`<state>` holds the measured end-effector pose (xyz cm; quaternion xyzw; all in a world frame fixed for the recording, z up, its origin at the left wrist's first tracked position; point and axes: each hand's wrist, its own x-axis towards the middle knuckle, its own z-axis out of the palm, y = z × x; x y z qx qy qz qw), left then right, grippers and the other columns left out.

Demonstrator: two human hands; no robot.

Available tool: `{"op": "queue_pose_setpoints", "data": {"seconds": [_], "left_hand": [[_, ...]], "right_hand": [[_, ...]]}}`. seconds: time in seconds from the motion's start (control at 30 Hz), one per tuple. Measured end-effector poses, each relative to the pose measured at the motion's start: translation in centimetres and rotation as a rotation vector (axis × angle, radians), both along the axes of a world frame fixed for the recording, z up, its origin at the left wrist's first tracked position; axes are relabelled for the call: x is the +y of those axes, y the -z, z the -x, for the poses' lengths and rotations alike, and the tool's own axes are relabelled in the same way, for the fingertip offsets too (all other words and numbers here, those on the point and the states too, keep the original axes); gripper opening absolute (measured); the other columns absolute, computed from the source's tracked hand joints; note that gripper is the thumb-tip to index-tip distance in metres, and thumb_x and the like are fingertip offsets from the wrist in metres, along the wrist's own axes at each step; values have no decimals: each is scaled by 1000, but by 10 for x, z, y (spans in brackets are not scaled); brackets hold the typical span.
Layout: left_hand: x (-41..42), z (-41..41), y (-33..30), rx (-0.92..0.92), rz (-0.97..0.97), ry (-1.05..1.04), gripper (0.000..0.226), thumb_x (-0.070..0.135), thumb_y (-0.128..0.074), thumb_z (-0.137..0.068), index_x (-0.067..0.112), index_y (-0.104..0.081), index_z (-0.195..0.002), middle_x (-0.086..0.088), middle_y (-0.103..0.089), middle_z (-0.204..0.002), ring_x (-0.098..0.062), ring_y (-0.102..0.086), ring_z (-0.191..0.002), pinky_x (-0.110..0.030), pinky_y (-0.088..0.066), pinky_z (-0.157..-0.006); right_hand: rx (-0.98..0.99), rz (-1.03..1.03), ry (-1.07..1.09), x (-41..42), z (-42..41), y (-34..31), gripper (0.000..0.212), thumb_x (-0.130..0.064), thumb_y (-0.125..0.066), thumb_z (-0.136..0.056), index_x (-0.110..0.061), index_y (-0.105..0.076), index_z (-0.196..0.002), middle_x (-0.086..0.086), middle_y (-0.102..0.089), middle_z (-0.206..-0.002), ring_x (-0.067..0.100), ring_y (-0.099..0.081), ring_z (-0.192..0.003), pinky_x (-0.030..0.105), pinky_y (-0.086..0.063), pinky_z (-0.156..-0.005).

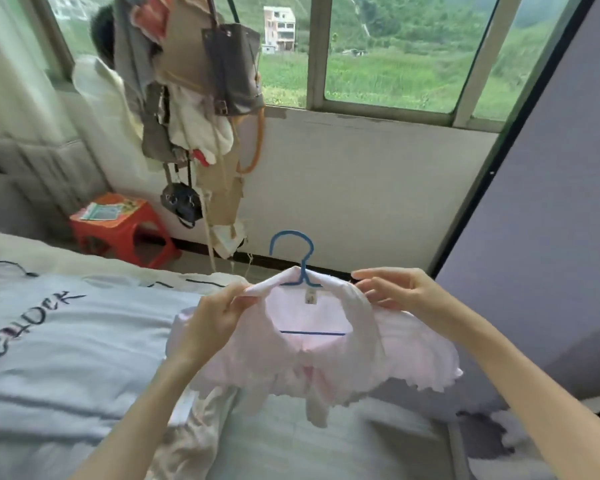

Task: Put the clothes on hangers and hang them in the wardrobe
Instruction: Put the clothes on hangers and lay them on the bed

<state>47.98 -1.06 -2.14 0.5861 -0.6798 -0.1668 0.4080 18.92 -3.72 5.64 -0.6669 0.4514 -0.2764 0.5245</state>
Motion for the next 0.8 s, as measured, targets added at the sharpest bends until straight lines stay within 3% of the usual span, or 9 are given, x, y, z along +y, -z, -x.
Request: {"op": "queue_pose_setpoints", "data": {"seconds": [0.13,0.23,0.3,0.43,0.6,0.7,0.8], "left_hand": [[28,-66,-15,32,-38,-135,13,5,-58,-89,10,-69,-93,21,-57,-58,8,-54,-64,-9,-38,-57],[58,-113,-19,68,-90,-240,22,8,-56,-90,24,-63,-76,12,-53,-58,-5,-50,-61,-21,-36,-56],[85,-136,-22,67,-131,-296,31,16,-57,-90,33,-53,-65,13,-49,-55,-5,-44,-56,-21,-33,-55],[141,-164,-27,97,-222,-388,18,16,-61,-88,15,-61,-70,5,-49,-62,-6,-41,-58,-19,-30,-55],[204,-187,-43,178,-224,-516,11,28,-67,-84,24,-67,-74,3,-58,-74,-5,-49,-67,-19,-34,-63],[231,-198,-55,163,-176,-678,52,50,-63,-74,-2,-58,-78,-4,-42,-67,-11,-37,-63,-27,-27,-60],[252,-211,-62,148,-107,-850,42,34,-69,-80,4,-46,-65,0,-28,-62,-11,-27,-58,-30,-21,-57]], "right_hand": [[180,359,-154,-3,-85,15,36,-36,-61,-83,-38,-54,-119,-9,-61,-100,10,-57,-85,18,-44,-81],[226,613,-229,-8,-143,30,37,-31,-56,-86,-37,-53,-123,-15,-57,-95,3,-51,-83,10,-38,-76],[214,685,-272,-9,-176,34,35,-26,-54,-88,-31,-58,-123,-10,-55,-88,6,-50,-78,13,-38,-72],[154,715,-375,0,-233,39,31,-6,-62,-87,-24,-68,-112,-14,-53,-77,0,-52,-73,9,-37,-63],[101,732,-583,10,-296,20,25,-9,-66,-84,-21,-71,-106,-17,-56,-74,-6,-52,-69,9,-36,-60],[48,754,-659,19,-341,3,23,-10,-64,-85,-15,-70,-107,-3,-64,-84,1,-50,-74,6,-36,-64],[18,737,-668,31,-393,-8,19,-13,-63,-85,-14,-70,-103,-1,-68,-94,8,-56,-81,17,-40,-73]]}}
